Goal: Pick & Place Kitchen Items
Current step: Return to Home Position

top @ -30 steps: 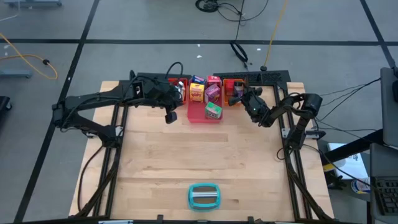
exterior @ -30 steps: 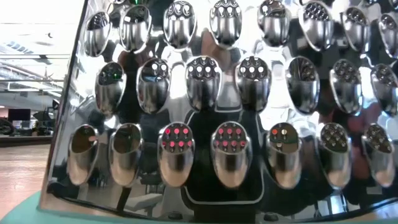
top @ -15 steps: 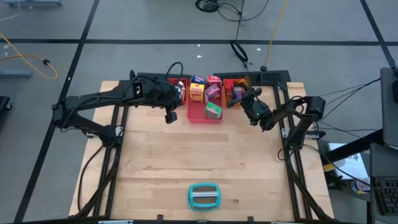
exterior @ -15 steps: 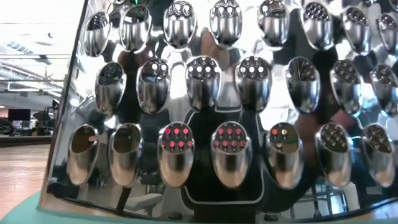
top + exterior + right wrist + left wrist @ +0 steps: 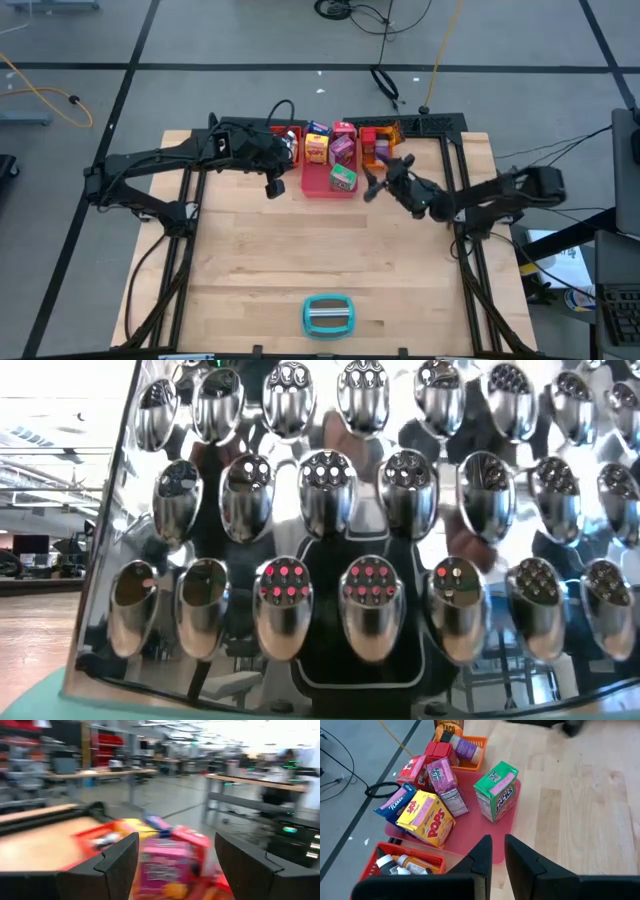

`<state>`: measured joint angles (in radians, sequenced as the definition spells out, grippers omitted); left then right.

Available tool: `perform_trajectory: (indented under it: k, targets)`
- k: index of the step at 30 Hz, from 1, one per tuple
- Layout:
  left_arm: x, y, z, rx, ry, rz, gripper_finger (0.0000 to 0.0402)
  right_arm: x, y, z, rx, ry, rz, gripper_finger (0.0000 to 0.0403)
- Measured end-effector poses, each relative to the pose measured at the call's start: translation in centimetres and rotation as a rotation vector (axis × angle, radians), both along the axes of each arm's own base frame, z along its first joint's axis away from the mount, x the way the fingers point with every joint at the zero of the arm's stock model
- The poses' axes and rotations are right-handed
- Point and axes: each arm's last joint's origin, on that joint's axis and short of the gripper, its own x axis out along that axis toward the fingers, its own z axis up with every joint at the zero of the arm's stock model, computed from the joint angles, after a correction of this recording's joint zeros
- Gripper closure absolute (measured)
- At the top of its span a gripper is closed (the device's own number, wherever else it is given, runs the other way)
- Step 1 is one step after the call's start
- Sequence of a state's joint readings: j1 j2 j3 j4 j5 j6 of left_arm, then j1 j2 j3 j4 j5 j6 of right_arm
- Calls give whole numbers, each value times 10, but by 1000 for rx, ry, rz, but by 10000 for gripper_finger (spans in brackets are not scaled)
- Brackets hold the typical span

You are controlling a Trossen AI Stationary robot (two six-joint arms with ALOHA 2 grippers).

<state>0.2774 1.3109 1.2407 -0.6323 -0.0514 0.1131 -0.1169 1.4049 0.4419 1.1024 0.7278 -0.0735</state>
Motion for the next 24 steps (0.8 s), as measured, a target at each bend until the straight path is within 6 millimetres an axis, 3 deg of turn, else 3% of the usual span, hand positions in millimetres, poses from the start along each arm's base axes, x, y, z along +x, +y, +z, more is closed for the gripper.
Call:
perform_trajectory:
  k: [7,15,20,24]
  targets:
    - [-2,-1,-2,-32,22,22,350,-22,46,16,132,111,365,152]
    - [-10,-16,-28,-41,-30,-22,350,-71,68,25,234,255,461,152]
    - [-37,-32,-52,-78,-143,-7,350,-100,71,27,216,152,495,152]
    - [-67,-48,-75,-84,-258,-39,350,-119,70,16,189,98,473,152]
